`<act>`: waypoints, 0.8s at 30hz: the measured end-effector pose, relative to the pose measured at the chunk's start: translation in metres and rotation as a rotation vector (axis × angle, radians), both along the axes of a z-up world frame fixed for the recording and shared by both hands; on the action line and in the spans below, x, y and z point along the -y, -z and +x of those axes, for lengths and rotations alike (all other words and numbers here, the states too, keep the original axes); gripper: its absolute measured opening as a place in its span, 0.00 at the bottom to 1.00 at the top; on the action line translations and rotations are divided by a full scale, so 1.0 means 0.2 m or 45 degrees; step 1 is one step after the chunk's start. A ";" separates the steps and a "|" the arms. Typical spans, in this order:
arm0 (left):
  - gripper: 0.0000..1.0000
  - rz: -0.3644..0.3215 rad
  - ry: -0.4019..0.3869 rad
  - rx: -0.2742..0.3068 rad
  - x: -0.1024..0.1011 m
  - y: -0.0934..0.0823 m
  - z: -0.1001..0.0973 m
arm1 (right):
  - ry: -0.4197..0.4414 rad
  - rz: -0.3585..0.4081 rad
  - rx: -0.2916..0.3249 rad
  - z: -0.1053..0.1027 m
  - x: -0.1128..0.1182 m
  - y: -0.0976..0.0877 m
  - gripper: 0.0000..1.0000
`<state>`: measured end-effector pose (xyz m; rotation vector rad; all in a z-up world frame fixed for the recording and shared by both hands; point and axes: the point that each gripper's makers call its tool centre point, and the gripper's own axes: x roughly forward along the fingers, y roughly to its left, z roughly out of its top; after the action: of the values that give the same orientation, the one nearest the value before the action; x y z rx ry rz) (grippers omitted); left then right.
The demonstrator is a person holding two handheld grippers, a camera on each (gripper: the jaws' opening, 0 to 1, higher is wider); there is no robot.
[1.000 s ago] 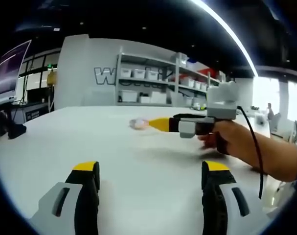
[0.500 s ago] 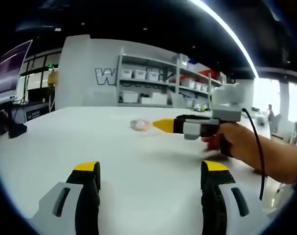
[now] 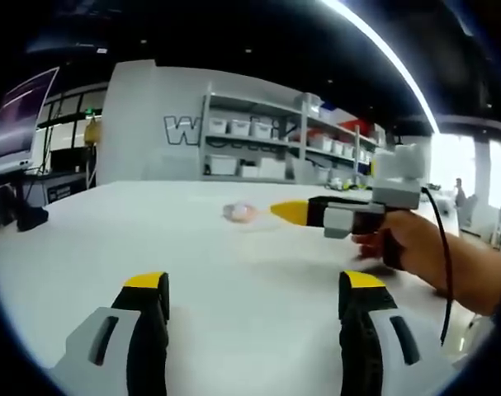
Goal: Open the resealable bag by pulling the two sides of the seal apart until the entire bag opening is separated and visibly accessible.
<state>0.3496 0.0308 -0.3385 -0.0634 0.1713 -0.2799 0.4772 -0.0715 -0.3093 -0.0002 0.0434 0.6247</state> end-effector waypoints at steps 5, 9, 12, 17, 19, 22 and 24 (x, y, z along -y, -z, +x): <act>0.85 0.004 -0.012 0.004 0.00 0.00 0.00 | 0.000 0.007 0.009 -0.03 0.01 -0.01 0.80; 0.88 0.006 -0.029 0.010 -0.02 -0.01 0.01 | 0.005 0.020 0.014 -0.06 0.03 -0.02 0.80; 0.88 0.003 -0.040 0.016 -0.03 -0.01 0.01 | 0.016 0.029 0.018 -0.08 0.05 -0.02 0.81; 0.88 0.000 -0.047 0.016 -0.03 -0.01 0.01 | 0.025 0.034 0.020 -0.09 0.07 -0.02 0.81; 0.87 -0.001 -0.048 0.015 -0.03 -0.01 0.01 | 0.028 0.034 0.021 -0.10 0.07 -0.01 0.81; 0.87 -0.003 -0.050 0.014 -0.03 -0.01 0.01 | 0.026 0.034 0.021 -0.10 0.07 -0.02 0.80; 0.87 -0.004 -0.053 0.017 -0.03 -0.01 0.01 | 0.025 0.034 0.023 -0.10 0.07 -0.02 0.80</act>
<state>0.3521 0.0377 -0.3356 -0.0684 0.1562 -0.2389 0.4565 -0.0853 -0.3054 0.0203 0.0173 0.6054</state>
